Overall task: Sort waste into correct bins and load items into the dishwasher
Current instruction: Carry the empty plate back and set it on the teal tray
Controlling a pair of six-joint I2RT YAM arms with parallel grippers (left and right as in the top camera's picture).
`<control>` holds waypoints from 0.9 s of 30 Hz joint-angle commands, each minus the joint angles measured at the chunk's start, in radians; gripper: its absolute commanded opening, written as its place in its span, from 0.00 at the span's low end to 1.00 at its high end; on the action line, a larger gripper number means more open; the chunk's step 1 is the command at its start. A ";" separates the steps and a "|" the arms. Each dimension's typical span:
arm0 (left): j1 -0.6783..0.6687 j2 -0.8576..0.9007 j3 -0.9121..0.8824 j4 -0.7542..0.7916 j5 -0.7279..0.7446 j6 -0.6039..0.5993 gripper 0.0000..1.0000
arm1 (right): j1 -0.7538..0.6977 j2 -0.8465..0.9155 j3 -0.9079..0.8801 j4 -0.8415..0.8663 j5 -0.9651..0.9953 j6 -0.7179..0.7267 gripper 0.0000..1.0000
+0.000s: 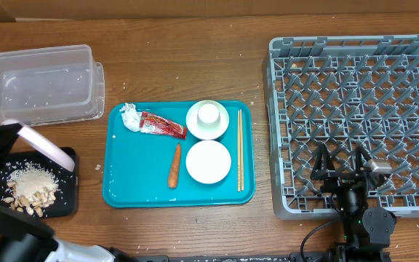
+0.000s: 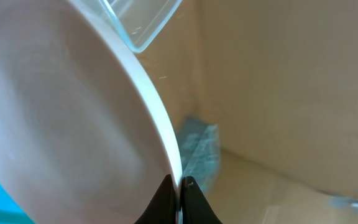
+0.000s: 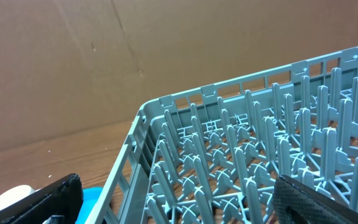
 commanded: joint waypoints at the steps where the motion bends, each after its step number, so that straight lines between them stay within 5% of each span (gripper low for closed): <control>1: -0.124 -0.133 0.043 0.038 -0.270 -0.161 0.04 | -0.003 -0.012 -0.010 0.006 0.009 -0.006 1.00; 8: -0.547 -0.249 0.043 0.068 -0.682 -0.372 0.04 | -0.003 -0.012 -0.010 0.006 0.009 -0.006 1.00; 15: -1.035 -0.187 0.037 0.027 -1.035 -0.531 0.04 | -0.003 -0.012 -0.010 0.006 0.009 -0.006 1.00; 21: -1.279 -0.050 0.037 0.021 -1.070 -0.561 0.04 | -0.003 -0.012 -0.010 0.006 0.009 -0.006 1.00; 27: -1.353 0.084 0.037 0.011 -1.124 -0.613 0.04 | -0.003 -0.012 -0.010 0.006 0.009 -0.006 1.00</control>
